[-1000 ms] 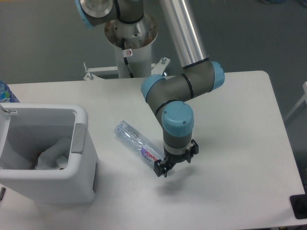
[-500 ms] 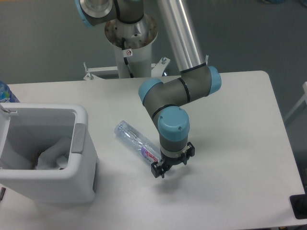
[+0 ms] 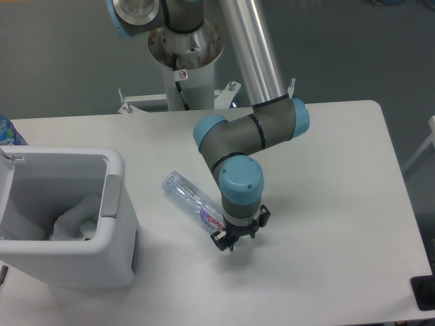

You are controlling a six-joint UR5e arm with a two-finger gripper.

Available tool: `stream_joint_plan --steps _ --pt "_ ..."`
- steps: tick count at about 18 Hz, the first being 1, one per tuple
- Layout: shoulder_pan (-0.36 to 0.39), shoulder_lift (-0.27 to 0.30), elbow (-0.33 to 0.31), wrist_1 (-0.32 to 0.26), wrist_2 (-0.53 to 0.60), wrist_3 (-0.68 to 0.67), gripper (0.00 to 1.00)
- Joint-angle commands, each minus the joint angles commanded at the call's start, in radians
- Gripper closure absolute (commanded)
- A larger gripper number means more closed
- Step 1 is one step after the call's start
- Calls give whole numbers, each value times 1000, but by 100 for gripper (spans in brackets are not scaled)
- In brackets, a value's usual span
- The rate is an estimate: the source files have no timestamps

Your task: Place the trash in the trash can

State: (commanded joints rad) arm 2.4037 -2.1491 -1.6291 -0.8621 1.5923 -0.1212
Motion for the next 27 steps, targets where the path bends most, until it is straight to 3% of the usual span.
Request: stream_joint_plan --steps 3,9,14,20,27 --pt "0 3 -2 0 -2 0 64" --pt "0 5 -2 2 -2 0 74" --pt "-2 14 49 2 -17 11 74" --pt "6 101 92 5 -15 49 75" --pt "12 132 179 9 -34 54 80"
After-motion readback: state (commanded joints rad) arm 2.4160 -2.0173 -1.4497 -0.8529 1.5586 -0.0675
